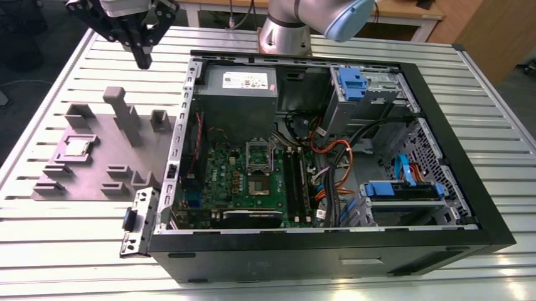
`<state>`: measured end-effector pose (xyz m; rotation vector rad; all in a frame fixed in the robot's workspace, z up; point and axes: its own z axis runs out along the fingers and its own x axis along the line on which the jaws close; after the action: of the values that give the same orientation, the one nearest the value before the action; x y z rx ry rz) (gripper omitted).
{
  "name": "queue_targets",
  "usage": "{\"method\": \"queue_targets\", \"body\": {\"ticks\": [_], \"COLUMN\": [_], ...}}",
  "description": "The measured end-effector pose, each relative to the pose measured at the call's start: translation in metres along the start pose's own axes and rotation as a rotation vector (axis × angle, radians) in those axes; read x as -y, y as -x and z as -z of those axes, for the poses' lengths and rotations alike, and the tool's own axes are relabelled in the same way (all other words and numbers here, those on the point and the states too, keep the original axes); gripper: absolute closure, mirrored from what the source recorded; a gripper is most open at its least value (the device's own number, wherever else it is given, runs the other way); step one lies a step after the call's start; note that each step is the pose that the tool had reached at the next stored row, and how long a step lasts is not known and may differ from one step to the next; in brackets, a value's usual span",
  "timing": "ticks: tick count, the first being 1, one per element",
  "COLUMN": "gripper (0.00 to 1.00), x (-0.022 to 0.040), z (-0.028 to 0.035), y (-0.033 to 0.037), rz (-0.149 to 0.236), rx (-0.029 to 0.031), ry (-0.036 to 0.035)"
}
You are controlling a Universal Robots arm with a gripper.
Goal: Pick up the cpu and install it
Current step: 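Reach for the cpu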
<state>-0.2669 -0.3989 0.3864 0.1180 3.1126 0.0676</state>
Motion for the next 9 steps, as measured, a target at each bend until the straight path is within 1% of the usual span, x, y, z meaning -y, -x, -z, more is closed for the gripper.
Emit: {"method": "queue_targets", "body": {"ticks": [9], "gripper": [0.90], "x": [0.0001], "z": [-0.0002], "y": [-0.0016], "rz": [0.000], "rx": [0.0000], "ry": [0.0000]}}
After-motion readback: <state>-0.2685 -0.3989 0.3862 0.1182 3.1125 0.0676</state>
